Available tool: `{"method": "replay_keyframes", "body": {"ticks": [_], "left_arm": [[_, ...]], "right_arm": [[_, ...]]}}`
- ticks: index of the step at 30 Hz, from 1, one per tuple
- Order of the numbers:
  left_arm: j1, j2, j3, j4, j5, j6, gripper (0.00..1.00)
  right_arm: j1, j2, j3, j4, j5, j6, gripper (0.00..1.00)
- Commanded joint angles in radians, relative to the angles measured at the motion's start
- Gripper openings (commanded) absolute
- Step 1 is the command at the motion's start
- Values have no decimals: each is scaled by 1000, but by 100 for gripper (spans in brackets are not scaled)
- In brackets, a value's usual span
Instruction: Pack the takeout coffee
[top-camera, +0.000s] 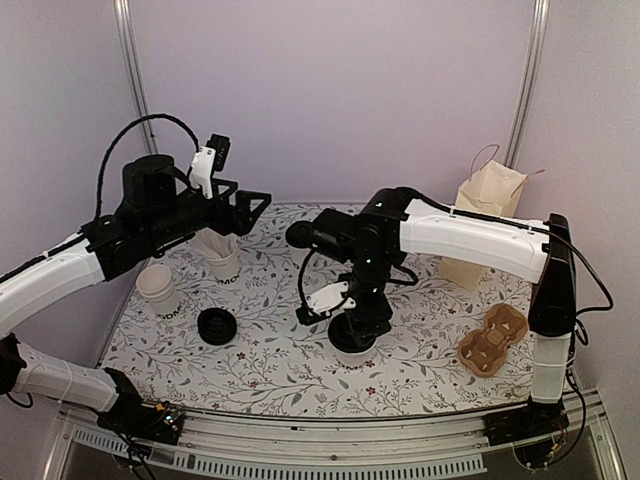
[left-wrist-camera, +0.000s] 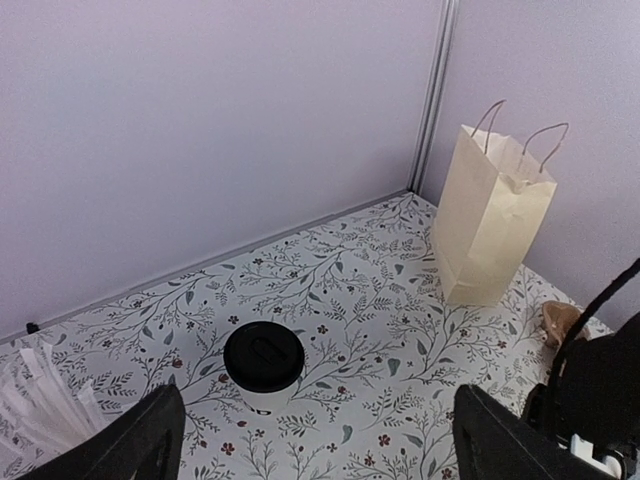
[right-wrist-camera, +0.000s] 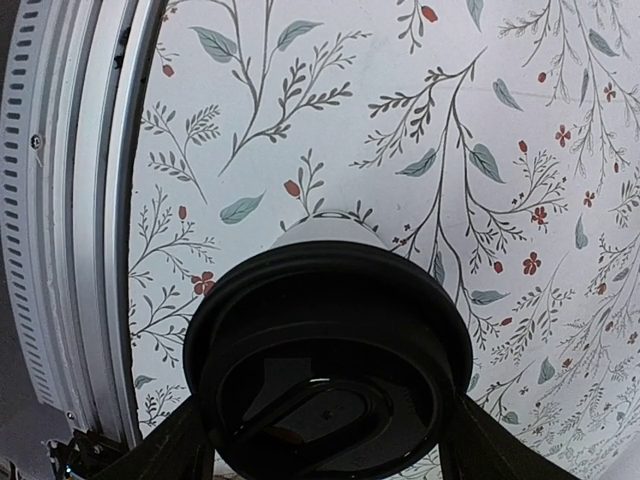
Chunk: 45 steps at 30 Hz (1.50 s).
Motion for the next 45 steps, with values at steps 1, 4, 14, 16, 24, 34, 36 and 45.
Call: {"method": "replay_keyframes", "body": {"ticks": [1, 4, 14, 16, 24, 34, 36, 45], "left_arm": [[6, 7, 11, 10, 20, -3, 95], [6, 12, 14, 7, 22, 0, 94], [6, 17, 18, 2, 22, 2, 95], [6, 19, 18, 0, 22, 2, 95], [5, 21, 19, -1, 22, 1, 94], [5, 24, 20, -4, 22, 2, 94], [6, 27, 22, -6, 22, 3, 95], [7, 30, 22, -7, 22, 1, 95]], "right_arm": [[5, 25, 1, -22, 10, 13, 76], [5, 19, 0, -22, 22, 11, 76], [5, -18, 22, -23, 75, 10, 76], [5, -26, 22, -23, 75, 13, 76], [5, -36, 9, -23, 61, 13, 76], [16, -58, -33, -23, 10, 1, 77], [16, -61, -35, -23, 11, 1, 77], [16, -57, -5, -22, 37, 11, 77]]}}
